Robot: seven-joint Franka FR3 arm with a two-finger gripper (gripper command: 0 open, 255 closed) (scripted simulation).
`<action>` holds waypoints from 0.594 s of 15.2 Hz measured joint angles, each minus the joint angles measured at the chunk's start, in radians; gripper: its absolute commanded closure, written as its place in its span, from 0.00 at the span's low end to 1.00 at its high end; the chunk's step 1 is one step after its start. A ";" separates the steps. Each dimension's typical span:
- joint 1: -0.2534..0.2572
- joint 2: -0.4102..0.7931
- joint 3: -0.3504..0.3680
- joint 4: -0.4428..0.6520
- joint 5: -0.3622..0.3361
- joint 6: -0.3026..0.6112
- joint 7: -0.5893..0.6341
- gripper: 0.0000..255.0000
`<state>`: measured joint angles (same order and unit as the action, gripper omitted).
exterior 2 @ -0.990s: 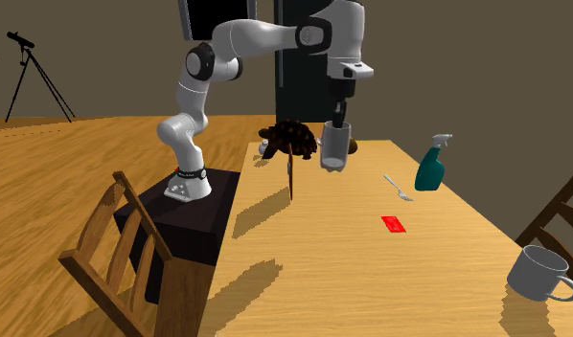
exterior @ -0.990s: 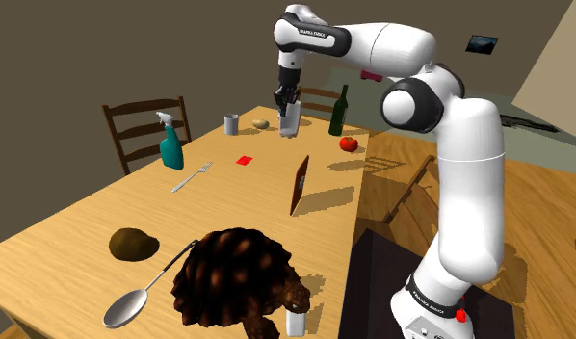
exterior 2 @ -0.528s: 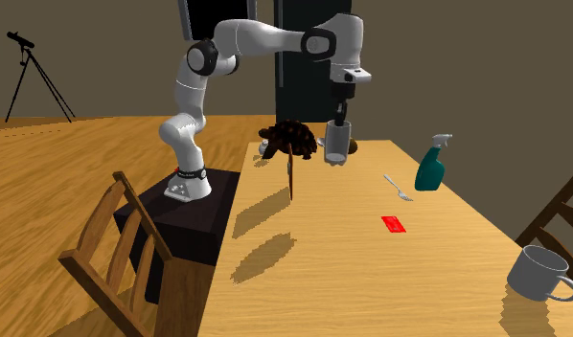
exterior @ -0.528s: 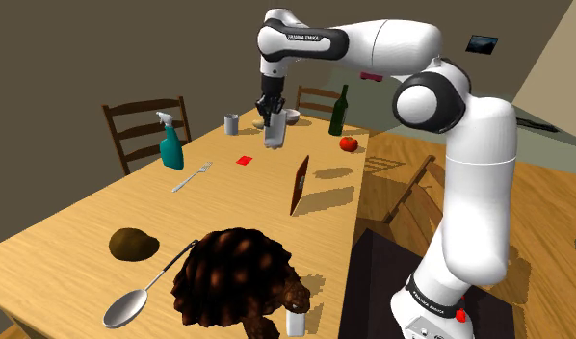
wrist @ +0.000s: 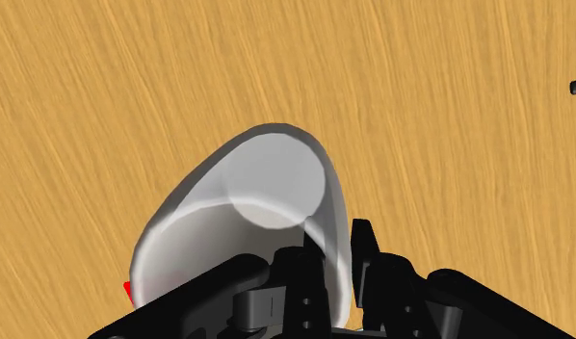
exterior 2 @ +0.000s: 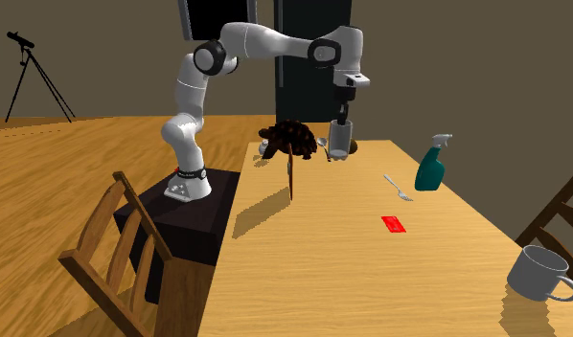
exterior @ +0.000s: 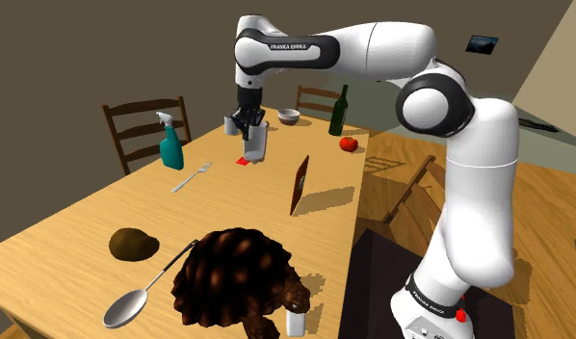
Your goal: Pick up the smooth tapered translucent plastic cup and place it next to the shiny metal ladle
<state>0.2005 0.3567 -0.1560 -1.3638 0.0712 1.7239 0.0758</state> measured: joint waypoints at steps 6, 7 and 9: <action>0.083 0.032 0.037 0.014 -0.011 0.021 0.120 1.00; 0.099 0.031 0.044 0.004 -0.014 0.031 0.142 1.00; 0.118 0.072 0.054 0.047 -0.014 0.029 0.172 1.00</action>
<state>0.3187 0.4287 -0.1023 -1.3168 0.0576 1.7533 0.2475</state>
